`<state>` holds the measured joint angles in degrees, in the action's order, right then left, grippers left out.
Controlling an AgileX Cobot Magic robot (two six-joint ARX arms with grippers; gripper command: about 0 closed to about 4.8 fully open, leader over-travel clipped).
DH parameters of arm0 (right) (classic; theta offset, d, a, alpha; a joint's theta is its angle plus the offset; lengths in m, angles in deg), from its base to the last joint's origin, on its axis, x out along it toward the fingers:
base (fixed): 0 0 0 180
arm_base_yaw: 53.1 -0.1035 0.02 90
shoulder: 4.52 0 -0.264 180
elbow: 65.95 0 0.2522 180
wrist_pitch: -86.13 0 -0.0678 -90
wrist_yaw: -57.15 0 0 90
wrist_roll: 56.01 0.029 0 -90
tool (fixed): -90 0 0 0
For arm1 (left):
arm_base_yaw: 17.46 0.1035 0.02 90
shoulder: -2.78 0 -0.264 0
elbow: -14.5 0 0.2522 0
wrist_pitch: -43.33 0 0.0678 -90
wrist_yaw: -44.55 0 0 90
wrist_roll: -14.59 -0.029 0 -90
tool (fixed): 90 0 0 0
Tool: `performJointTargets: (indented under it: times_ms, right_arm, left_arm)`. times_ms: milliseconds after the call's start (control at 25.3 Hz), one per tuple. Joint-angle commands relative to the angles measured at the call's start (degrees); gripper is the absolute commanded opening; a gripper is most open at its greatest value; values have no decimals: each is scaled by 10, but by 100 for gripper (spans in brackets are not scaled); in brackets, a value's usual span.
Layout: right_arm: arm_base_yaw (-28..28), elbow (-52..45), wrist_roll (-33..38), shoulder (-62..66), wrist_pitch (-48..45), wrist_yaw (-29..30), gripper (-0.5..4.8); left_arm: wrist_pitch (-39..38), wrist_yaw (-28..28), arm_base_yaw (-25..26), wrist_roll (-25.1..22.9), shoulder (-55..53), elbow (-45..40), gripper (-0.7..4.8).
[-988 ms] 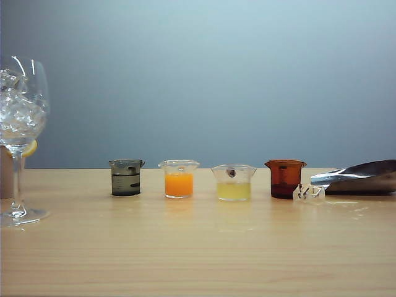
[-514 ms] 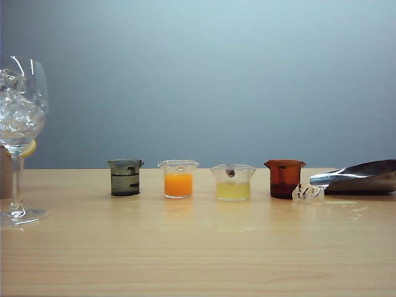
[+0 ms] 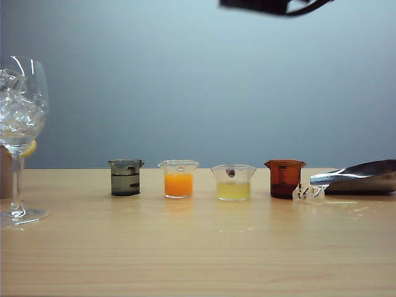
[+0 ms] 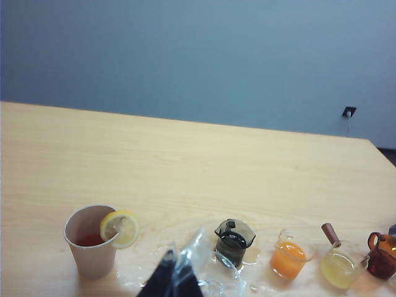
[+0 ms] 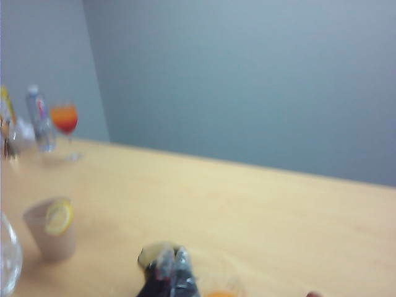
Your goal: Pick up the first measuring cup from the left, pour the coconut rum inside into the goblet, and finally put the measuring cup back in its original place.
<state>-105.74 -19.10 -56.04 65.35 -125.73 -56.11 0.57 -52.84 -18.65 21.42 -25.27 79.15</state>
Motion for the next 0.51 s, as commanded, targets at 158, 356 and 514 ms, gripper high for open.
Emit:
performJointTargets:
  times_ms: [158,356,514]
  right_arm:
    - [-48,59,40,166,-54,-33,-2]
    - [-58,96,39,263,-99,-73,-2]
    - [-58,145,52,342,-104,-103,-2]
  left_arm:
    - [10,1,-1,-6,-2,4,-4]
    - [9,-2,-1,-4,-2,4,-4]
    - [10,-4,-1,-4,-2,4,-4]
